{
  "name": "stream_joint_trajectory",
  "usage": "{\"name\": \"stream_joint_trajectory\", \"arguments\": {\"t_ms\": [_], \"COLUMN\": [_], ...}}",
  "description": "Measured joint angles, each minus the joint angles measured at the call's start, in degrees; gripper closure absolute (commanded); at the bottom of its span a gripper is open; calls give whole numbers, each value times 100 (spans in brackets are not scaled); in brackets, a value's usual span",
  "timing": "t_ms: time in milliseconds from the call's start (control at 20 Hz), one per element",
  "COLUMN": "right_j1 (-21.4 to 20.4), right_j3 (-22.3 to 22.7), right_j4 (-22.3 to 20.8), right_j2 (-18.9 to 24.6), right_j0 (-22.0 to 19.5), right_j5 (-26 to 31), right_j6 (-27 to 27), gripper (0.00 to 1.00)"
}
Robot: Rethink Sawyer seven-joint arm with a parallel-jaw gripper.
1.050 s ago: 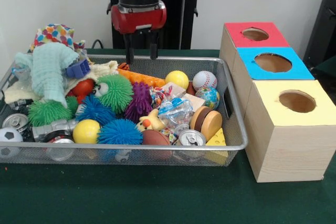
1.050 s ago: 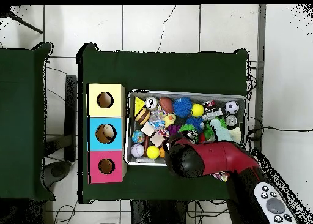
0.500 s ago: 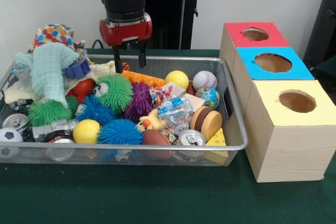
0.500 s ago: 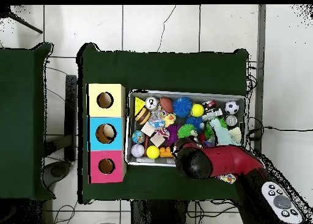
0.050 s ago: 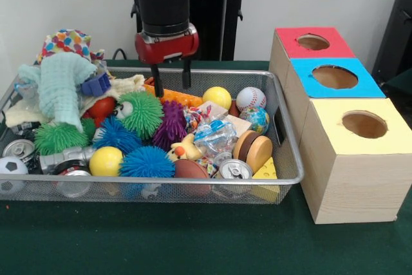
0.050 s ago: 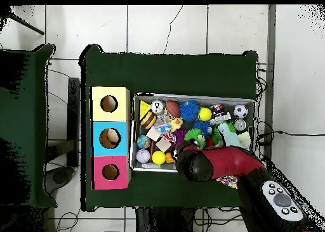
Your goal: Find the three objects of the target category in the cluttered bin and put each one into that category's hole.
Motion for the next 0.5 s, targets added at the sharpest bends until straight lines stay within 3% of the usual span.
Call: {"name": "stream_joint_trajectory", "arguments": {"t_ms": [500], "right_j1": [126], "right_j3": [-317], "right_j4": [89], "right_j2": [2], "right_j0": [337], "right_j5": [0], "right_j6": [0], "gripper": [0]}}
